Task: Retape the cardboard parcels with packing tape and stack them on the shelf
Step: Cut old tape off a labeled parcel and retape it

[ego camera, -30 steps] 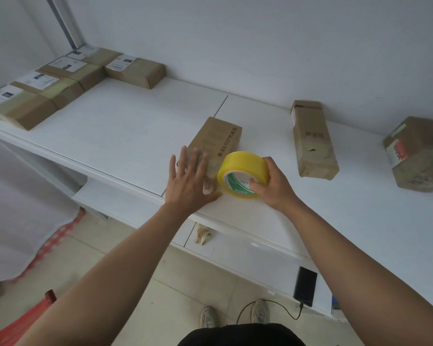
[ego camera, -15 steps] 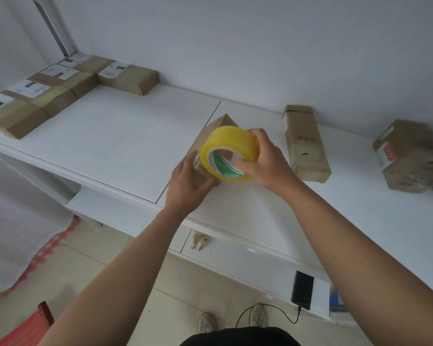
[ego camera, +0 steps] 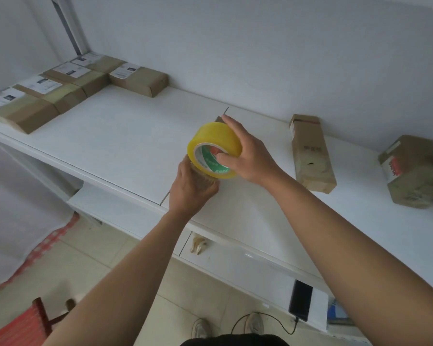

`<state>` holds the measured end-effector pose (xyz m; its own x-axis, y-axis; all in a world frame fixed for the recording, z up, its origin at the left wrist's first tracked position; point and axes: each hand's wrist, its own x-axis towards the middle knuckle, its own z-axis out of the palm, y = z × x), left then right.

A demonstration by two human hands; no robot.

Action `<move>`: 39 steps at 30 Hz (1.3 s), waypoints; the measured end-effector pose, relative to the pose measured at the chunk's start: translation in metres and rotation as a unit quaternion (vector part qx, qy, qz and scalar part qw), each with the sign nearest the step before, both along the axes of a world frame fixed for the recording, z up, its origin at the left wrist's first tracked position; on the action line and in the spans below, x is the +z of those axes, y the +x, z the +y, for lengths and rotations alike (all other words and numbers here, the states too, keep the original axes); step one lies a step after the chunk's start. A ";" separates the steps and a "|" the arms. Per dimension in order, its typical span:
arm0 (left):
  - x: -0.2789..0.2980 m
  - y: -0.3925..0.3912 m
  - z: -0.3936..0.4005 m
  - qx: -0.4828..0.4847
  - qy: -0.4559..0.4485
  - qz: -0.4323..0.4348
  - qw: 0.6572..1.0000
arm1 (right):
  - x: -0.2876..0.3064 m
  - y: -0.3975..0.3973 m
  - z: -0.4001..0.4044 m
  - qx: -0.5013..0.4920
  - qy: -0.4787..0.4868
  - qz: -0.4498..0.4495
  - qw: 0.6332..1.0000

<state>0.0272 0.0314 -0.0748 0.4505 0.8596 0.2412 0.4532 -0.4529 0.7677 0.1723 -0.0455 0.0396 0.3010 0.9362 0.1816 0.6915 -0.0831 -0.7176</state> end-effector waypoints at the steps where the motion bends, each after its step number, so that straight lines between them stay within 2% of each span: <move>1: -0.002 0.000 0.001 0.006 -0.007 -0.008 1.000 | -0.002 0.000 0.003 0.007 -0.002 0.017 1.000; 5: -0.005 -0.003 0.005 0.036 -0.054 -0.039 0.997 | -0.026 -0.008 0.013 0.007 0.020 0.145 0.989; 10: -0.006 -0.003 0.008 0.060 -0.061 -0.030 0.996 | -0.045 -0.022 0.023 -0.029 0.033 0.180 0.983; 14: -0.005 -0.001 0.007 0.086 -0.072 -0.009 0.994 | -0.043 -0.021 0.028 -0.016 0.018 0.162 0.986; 22: -0.001 -0.005 0.004 0.081 -0.080 -0.017 0.993 | -0.029 0.011 0.001 -0.018 -0.017 0.057 0.998; 28: -0.001 -0.005 0.004 0.065 -0.042 0.001 0.997 | -0.036 0.015 -0.014 -0.023 -0.015 0.074 0.997; 31: -0.004 -0.006 0.007 0.036 0.015 0.040 0.998 | -0.040 0.016 -0.014 -0.021 -0.009 0.099 0.995; 35: -0.013 -0.002 0.004 0.040 0.115 0.061 0.991 | -0.044 0.018 -0.018 0.001 0.004 0.152 0.988; 39: -0.015 0.000 0.004 0.038 0.104 0.045 0.993 | -0.057 0.017 -0.018 0.018 0.035 0.242 0.969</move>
